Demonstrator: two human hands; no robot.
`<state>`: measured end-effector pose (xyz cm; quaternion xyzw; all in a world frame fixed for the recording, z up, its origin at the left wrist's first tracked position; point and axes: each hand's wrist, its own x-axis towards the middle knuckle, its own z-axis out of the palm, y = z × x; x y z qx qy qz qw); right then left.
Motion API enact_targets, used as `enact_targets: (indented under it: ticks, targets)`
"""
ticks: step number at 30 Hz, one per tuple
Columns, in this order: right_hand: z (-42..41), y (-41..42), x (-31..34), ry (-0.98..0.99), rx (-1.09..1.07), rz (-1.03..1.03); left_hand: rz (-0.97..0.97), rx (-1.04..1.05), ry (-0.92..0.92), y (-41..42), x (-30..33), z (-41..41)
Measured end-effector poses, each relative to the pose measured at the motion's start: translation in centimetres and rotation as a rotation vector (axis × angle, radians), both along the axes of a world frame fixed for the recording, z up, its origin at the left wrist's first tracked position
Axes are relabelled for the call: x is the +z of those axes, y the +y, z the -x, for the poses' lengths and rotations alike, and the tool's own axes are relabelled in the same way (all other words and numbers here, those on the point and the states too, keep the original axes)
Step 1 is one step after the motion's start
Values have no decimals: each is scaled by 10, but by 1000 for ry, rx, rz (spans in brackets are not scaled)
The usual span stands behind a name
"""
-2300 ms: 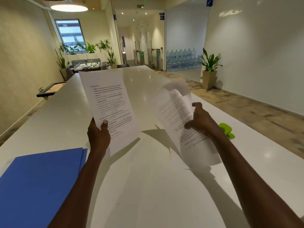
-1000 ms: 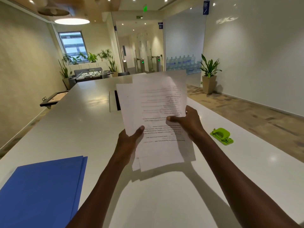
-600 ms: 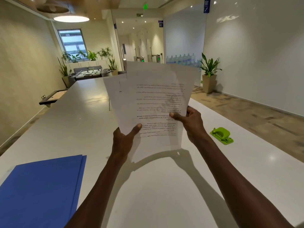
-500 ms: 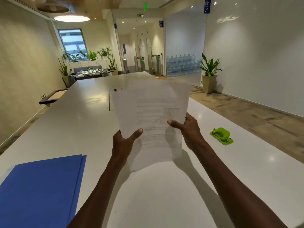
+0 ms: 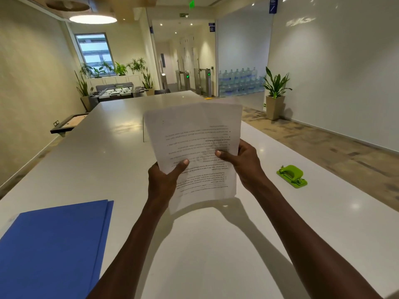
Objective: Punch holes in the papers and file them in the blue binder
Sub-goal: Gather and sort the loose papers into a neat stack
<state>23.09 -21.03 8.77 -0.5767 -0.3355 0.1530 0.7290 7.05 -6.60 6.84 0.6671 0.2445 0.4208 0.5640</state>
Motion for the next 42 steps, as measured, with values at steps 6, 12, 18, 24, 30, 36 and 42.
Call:
enact_targets:
  ticks: [6, 12, 18, 24, 30, 36, 42]
  targets:
    - [14, -2, -50, 29, 16, 161, 85, -17, 64, -12, -39, 8]
    - [14, -2, -35, 10, -5, 172, 10, 38, 119, -5, -26, 3]
    - [-1, -8, 13, -388, -449, 175, -292, 50, 265, 14, -2, 4]
    - [-11, -29, 66, -783, -421, 327, -656, -18, 425, 21, 29, 9]
    - [-14, -43, 62, -506, -167, 252, -831, 62, 373, 20, 45, 19]
    - [-25, -54, 46, -179, -116, 62, -118, 151, -52, 29, 40, 33]
    - [-20, -46, 24, -99, -248, -12, 57, -49, -54, 12, 25, 24]
